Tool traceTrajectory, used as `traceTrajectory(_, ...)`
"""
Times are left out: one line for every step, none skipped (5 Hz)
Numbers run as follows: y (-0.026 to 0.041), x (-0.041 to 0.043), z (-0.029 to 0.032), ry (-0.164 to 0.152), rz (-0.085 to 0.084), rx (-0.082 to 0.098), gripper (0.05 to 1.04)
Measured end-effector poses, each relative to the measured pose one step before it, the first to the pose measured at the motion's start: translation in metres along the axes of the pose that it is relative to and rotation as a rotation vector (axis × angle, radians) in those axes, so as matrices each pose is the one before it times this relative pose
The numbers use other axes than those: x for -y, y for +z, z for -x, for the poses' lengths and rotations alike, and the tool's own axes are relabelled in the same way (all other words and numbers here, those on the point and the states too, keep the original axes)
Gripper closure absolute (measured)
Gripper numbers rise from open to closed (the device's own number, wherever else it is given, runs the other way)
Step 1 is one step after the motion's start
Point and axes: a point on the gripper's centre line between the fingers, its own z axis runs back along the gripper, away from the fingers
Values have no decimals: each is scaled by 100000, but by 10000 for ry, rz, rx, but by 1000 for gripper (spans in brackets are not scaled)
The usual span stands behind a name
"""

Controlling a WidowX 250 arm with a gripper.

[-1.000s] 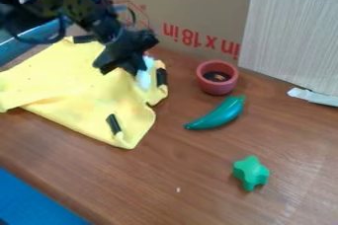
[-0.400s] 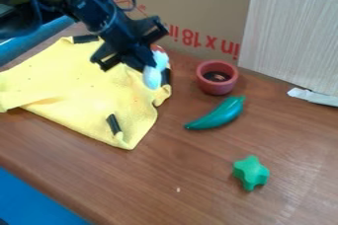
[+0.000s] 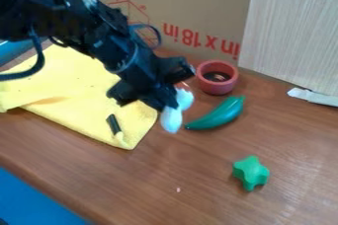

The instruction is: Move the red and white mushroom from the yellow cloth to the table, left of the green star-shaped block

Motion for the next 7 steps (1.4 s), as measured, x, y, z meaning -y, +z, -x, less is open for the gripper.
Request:
traceTrajectory(-161, 728, 2410, -405, 86, -166, 1017)
traceTrajectory(-634, 12, 1751, -505, -167, 44, 996)
traceTrajectory(-750, -461, 499, -208, -361, 128, 830)
traceTrajectory(-111, -245, -103, 85, -167, 65, 552)
traceTrajectory(485, -374, 54, -21, -211, -182, 248)
traceTrajectory(1891, 519, -1141, 304, 230, 5, 81)
traceTrajectory(2640, 552, -1590, 278, 145, -161, 82)
